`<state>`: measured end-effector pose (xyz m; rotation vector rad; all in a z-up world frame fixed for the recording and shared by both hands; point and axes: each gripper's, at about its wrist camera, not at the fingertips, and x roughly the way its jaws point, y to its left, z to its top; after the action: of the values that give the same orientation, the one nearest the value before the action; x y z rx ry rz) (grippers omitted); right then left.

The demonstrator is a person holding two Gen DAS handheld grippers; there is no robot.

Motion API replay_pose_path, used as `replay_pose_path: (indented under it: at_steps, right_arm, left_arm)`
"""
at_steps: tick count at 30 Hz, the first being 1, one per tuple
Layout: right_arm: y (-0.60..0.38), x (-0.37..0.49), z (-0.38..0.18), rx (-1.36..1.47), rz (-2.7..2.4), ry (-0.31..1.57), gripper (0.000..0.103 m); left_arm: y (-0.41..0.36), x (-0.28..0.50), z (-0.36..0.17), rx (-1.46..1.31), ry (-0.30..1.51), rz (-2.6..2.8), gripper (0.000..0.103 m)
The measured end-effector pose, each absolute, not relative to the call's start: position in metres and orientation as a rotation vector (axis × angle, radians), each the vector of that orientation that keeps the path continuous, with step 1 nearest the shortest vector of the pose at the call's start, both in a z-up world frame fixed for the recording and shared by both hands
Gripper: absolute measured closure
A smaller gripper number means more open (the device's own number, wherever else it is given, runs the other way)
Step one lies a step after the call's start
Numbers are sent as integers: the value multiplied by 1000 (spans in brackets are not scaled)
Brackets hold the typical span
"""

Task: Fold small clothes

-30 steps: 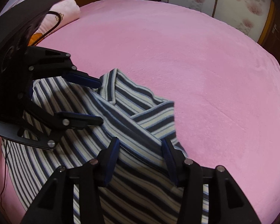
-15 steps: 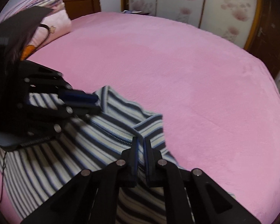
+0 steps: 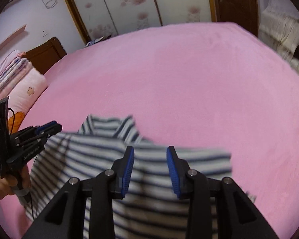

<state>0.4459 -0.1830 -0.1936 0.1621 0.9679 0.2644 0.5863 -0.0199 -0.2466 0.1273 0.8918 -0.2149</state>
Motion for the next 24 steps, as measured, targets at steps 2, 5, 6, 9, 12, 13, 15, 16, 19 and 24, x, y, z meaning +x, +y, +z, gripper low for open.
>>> replay_pose_path:
  at_steps: [2, 5, 6, 9, 12, 13, 15, 16, 19, 24]
  right_arm:
    - [-175, 457, -206, 152, 286, 999, 69]
    - [-159, 475, -222, 152, 284, 1039, 72]
    - [-164, 474, -227, 146, 263, 1043, 79]
    - [-195, 481, -245, 178, 155, 1059, 103]
    - [-223, 482, -242, 211, 72, 1045, 103]
    - [-227, 481, -240, 200, 50, 1034, 103]
    - [-235, 479, -237, 174, -1, 1023, 103]
    - [-240, 479, -235, 172, -30, 1018, 103]
    - [-258, 475, -228, 210, -65, 1015, 103]
    - [-279, 450, -196, 297, -48, 970, 103]
  left_arm:
    - [-12, 585, -266, 157, 934, -155, 82]
    - [-1, 596, -291, 143, 1007, -66, 81]
    - [3, 599, -294, 116, 1013, -55, 80]
    - [9, 600, -295, 86, 1019, -35, 80]
    - [7, 602, -297, 93, 1018, -16, 80]
    - [8, 602, -298, 91, 1019, -12, 80]
    - [4, 606, -299, 85, 1021, 10, 80]
    - [-7, 612, -300, 79, 1024, 11, 80]
    - [-9, 611, -299, 73, 1027, 10, 80]
    - [-8, 600, -281, 62, 1017, -17, 80]
